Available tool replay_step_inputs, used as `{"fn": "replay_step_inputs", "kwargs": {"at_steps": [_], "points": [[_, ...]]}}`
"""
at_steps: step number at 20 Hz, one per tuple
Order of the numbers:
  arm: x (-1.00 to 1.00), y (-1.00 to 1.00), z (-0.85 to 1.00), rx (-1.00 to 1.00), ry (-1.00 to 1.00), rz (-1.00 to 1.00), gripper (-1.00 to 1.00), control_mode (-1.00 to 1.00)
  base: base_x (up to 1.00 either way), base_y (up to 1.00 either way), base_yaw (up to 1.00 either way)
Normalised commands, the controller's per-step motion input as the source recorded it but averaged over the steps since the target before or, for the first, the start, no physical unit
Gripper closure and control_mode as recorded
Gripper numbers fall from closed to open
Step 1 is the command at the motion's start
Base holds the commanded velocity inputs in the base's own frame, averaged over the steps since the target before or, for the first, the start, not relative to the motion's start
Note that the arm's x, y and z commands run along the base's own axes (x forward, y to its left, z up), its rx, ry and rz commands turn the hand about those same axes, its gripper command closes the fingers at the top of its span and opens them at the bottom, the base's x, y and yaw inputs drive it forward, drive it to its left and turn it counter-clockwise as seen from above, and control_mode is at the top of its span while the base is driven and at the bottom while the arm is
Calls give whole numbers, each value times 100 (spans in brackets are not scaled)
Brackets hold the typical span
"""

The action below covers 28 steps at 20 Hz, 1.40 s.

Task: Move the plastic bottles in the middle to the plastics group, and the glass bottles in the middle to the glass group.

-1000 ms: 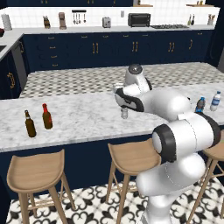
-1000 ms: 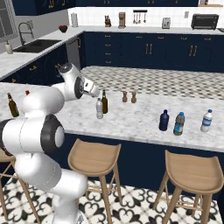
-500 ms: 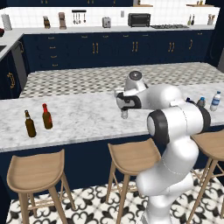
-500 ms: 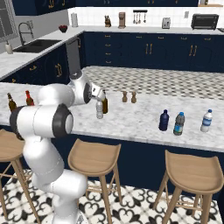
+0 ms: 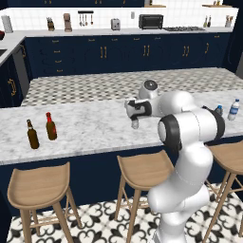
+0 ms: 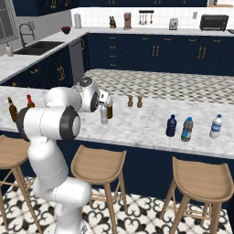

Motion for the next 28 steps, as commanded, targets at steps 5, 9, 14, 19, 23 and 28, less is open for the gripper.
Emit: {"fn": "replay_step_inputs", "kwargs": {"at_steps": [5, 9, 14, 19, 23, 28], "points": [[12, -1, -13, 0, 4, 0, -100, -100, 0, 0, 0], [22, 0, -39, 0, 6, 0, -100, -100, 0, 0, 0], [31, 0, -23, 0, 5, 0, -100, -100, 0, 0, 0], [26, 0, -23, 0, 3, 0, -100, -100, 0, 0, 0], [28, 0, -12, 0, 3, 0, -100, -100, 0, 0, 0], [25, 0, -11, 0, 0, 0, -100, -100, 0, 0, 0]]}}
